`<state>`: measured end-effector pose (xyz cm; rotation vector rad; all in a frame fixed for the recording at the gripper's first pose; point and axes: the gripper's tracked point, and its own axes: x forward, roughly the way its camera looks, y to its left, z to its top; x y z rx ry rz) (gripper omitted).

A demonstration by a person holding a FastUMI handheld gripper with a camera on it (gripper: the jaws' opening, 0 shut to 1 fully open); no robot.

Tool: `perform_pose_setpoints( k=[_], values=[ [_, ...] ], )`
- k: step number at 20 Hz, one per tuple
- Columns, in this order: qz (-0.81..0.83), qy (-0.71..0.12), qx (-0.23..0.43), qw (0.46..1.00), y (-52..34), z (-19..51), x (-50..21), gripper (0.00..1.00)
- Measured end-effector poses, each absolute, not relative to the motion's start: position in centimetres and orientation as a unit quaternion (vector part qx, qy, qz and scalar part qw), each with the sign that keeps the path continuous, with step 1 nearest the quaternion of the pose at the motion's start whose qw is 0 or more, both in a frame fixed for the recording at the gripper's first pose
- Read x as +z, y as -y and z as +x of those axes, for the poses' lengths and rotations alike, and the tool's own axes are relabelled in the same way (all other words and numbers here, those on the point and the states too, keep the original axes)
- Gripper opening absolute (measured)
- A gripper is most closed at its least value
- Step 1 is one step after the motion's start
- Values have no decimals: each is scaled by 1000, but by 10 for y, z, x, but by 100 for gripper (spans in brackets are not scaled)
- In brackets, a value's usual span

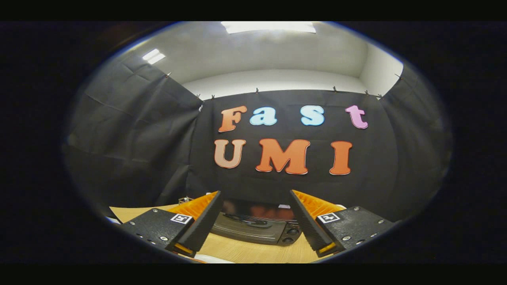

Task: Open the toaster oven, put the food inside, and close the toaster oven door.

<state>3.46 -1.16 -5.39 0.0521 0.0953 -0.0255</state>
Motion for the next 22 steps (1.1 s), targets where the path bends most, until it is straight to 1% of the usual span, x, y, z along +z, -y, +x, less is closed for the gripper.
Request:
perform_pose_setpoints(
  k=[8,14,22],
  values=[
    [52,-118,1,992,-22,104,-132,99],
    [66,-172,-19,983,-27,154,-190,99],
    [72,-218,-51,972,-19,184,-236,99]
  ],
)
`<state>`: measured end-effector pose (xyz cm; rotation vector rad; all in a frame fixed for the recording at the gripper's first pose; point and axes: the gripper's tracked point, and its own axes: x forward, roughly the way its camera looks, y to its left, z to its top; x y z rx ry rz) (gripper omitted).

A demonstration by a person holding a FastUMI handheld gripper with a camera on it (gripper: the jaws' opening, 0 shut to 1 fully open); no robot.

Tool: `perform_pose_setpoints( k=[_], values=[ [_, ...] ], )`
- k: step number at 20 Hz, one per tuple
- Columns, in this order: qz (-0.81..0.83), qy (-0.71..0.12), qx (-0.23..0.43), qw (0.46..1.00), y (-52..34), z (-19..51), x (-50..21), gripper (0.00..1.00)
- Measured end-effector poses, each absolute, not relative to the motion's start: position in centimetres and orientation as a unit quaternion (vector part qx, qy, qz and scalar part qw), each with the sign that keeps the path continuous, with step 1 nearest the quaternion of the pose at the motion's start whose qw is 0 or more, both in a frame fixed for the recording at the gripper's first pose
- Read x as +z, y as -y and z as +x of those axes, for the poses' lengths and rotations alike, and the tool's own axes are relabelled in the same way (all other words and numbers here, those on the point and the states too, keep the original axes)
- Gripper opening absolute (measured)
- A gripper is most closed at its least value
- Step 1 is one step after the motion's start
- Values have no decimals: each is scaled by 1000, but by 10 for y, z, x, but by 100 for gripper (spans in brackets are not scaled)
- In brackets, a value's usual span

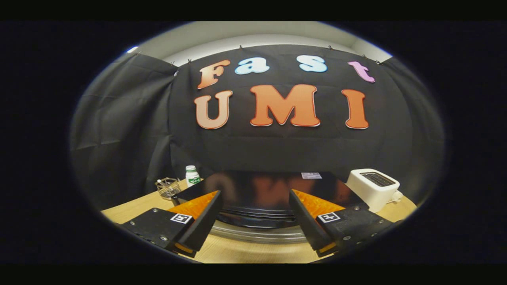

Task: Open the toaster oven, put the food inside, and close the toaster oven door.

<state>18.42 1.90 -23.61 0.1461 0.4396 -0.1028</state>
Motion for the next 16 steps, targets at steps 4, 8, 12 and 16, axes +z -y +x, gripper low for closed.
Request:
perform_pose_setpoints(
  k=[4,8,12,16],
  values=[
    [69,-245,-52,966,-22,183,-259,99],
    [70,-241,-53,967,-22,178,-254,99],
    [72,-234,-51,968,-27,167,-249,93],
    [94,-223,-46,969,-36,149,-244,83]
  ],
)
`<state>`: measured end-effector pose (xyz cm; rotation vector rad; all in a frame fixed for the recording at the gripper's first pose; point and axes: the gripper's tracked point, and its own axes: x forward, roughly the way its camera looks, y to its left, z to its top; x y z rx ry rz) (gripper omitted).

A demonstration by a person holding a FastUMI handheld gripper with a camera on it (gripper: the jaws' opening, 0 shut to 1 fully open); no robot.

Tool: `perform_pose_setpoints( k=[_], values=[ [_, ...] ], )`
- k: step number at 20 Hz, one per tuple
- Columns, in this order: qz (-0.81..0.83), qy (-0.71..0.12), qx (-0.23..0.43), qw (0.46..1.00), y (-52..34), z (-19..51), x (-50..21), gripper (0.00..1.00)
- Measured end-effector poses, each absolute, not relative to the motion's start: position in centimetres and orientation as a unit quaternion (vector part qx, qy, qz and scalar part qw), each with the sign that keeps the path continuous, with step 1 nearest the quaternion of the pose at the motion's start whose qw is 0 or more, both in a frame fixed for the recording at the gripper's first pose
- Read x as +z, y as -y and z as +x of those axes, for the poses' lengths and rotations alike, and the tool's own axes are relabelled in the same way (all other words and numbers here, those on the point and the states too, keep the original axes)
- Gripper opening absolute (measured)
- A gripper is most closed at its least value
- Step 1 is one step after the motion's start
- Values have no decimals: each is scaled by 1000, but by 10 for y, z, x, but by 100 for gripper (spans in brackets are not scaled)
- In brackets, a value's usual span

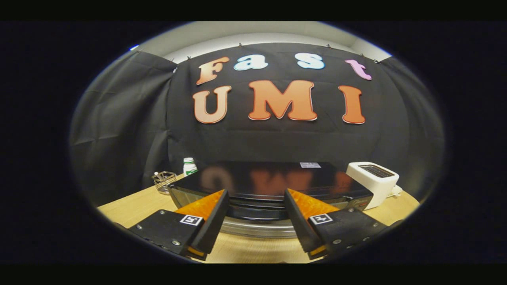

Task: Open the toaster oven, put the food inside, and close the toaster oven door.

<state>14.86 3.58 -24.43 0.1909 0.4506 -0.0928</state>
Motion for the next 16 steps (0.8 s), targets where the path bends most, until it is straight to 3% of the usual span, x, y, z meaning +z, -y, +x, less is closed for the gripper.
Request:
perform_pose_setpoints(
  k=[1,10,16],
  values=[
    [91,-228,-40,969,-39,145,-245,77],
    [72,-274,8,959,-65,68,-252,76],
    [152,-325,17,933,-79,39,-279,76]
  ],
)
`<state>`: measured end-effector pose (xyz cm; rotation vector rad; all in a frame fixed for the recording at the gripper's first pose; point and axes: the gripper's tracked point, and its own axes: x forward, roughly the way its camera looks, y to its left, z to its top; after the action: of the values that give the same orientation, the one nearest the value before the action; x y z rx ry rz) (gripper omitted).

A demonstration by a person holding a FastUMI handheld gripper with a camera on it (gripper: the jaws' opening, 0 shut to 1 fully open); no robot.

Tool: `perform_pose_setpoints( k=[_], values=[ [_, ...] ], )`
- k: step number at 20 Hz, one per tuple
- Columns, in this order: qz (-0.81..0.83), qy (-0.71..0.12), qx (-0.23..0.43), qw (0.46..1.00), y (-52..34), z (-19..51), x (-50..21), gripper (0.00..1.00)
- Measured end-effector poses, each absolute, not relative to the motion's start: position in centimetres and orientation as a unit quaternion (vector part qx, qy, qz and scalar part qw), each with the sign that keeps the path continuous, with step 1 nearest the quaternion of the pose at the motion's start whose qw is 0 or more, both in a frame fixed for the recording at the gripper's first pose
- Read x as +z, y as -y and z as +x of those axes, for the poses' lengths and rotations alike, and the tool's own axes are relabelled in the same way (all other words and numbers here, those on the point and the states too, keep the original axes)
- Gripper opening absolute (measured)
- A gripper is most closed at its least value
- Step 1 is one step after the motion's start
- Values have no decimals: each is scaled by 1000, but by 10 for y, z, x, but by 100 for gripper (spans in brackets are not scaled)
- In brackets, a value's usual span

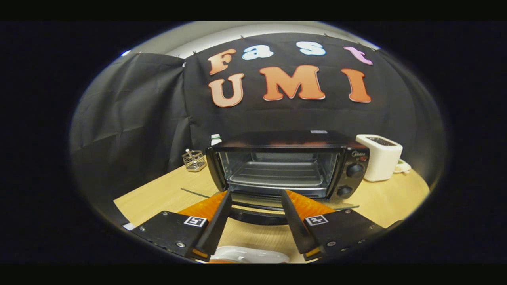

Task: Open the toaster oven, put the food inside, and close the toaster oven door.

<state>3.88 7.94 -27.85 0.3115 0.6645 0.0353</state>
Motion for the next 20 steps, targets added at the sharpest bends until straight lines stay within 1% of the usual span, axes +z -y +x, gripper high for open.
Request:
perform_pose_setpoints(
  k=[4,9,12,20],
  values=[
    [159,-380,13,911,-81,18,-317,75],
    [145,-390,8,909,-83,11,-332,74],
    [125,-416,13,900,-86,2,-353,73],
    [135,-403,11,905,-85,-1,-345,73]
  ],
)
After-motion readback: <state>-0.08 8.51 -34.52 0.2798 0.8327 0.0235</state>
